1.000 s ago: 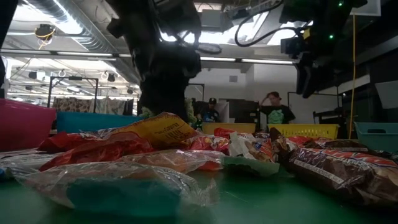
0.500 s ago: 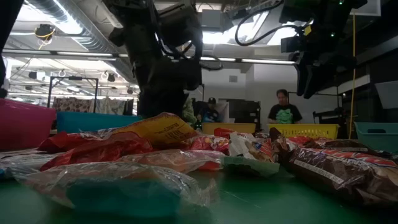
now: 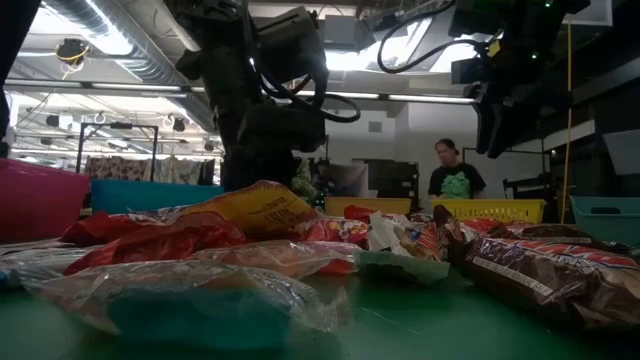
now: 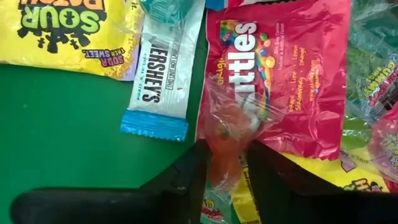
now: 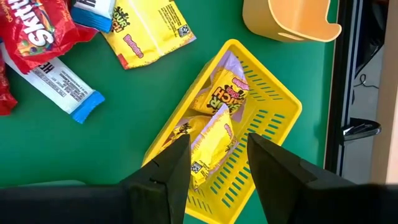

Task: Sort candy
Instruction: Put the orange gummy into the orange bin

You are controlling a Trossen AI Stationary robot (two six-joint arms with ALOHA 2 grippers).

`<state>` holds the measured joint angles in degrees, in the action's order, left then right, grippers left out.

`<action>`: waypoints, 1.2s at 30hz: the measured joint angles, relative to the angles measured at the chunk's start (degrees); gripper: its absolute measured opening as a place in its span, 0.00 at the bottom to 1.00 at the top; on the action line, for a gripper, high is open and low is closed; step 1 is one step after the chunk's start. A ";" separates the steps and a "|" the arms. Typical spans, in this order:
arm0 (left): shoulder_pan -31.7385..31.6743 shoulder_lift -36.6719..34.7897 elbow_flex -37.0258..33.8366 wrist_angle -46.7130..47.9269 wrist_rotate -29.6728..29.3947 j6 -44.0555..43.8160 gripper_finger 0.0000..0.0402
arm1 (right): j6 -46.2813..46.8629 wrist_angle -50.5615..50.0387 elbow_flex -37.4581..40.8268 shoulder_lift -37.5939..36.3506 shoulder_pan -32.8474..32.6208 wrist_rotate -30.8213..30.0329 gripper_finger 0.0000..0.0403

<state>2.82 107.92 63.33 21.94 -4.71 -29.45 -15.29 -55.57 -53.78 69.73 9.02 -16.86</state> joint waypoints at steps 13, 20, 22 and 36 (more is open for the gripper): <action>-1.14 -2.36 0.07 -2.21 2.77 0.01 0.15 | 0.00 0.07 0.00 0.00 0.01 0.00 0.39; -4.08 -4.24 0.09 -9.01 2.75 0.14 0.13 | 0.00 0.24 0.00 0.02 0.00 0.00 0.39; -5.44 -4.48 0.09 -12.63 2.75 1.83 0.13 | 0.00 0.26 0.00 0.02 0.00 0.02 0.39; -17.47 -4.48 0.11 -37.73 -2.72 21.19 0.13 | 0.00 1.12 0.00 0.02 0.00 0.02 0.39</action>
<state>-14.66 103.44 63.44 -15.79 -7.43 -8.27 -15.29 -54.46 -53.78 69.76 9.02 -16.84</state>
